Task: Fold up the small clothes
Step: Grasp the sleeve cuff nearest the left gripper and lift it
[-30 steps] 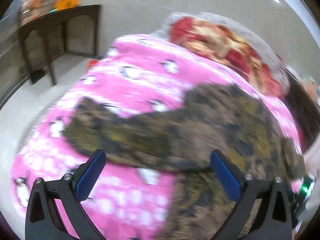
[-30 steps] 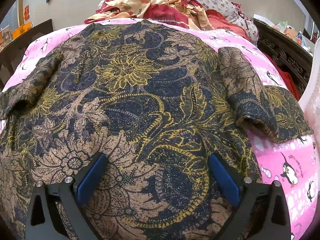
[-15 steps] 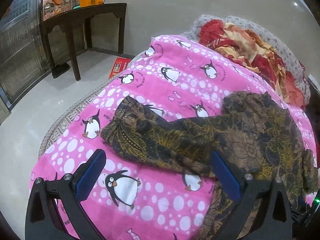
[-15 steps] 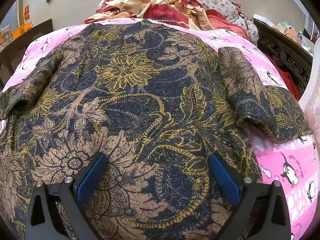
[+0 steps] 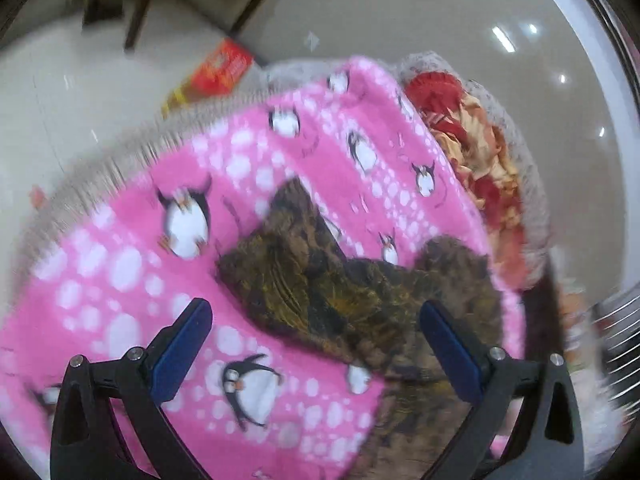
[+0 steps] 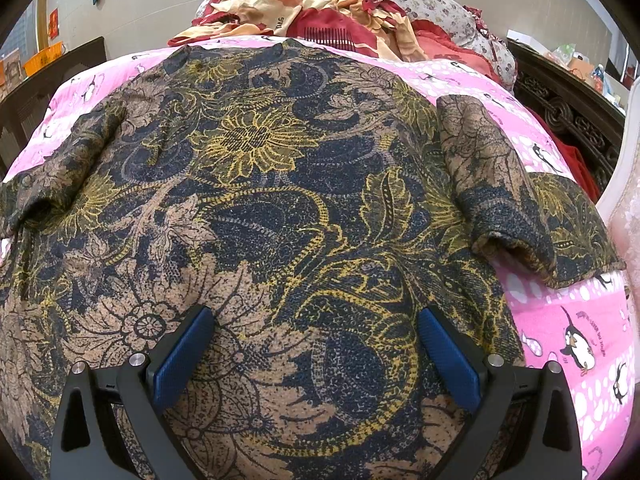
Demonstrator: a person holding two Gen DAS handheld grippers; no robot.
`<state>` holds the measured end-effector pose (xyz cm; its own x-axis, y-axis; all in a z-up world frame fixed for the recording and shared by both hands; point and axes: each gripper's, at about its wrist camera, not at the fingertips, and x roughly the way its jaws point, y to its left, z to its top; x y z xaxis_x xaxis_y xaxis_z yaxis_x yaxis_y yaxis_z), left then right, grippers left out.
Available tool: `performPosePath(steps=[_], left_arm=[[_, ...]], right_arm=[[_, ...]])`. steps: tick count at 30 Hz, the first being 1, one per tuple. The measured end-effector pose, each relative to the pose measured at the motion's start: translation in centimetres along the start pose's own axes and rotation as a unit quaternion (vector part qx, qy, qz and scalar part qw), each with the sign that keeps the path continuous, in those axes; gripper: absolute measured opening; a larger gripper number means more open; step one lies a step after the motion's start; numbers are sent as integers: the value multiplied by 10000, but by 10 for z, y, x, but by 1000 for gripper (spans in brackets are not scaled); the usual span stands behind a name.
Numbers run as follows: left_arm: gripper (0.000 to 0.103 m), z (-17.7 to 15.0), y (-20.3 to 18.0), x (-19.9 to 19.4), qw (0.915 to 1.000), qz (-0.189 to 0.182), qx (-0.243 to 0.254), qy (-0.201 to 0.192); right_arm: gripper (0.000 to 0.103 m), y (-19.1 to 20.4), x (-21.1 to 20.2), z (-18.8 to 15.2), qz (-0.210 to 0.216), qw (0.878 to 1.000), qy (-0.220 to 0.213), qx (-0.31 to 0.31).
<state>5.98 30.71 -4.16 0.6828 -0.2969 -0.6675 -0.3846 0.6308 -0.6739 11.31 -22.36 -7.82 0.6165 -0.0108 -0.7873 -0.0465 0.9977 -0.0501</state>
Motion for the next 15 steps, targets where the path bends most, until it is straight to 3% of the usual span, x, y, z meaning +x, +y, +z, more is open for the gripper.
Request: performPosePath(steps=[3,8,10,12,13,14,15], left_arm=[[102,0,8,22,9989,-322,-284,172],[102,9,26,37,9946,-572,-854,-168],[102,14,22,40,9947,-456,-885,-254],[92,15,14,39,9961,-223,-779,-341],[64,13,9,40,9972,23,-676,-324],[13,14,8,43,9975,199,-633,-245],[7,12,8,48,9964,520,-669,-16]], right_arm=[[103,0,0,0,7,10000,2,5],[103,-1,0,0,3,10000,-2,2],[103,-1,0,0,0,10000,3,1],[103,-1,0,0,-6,10000,1,-4],[103,-1,0,0,-1,10000,-1,1],[103,-1,0,0,0,10000,1,2],[103,-1,0,0,-3,10000,3,0]])
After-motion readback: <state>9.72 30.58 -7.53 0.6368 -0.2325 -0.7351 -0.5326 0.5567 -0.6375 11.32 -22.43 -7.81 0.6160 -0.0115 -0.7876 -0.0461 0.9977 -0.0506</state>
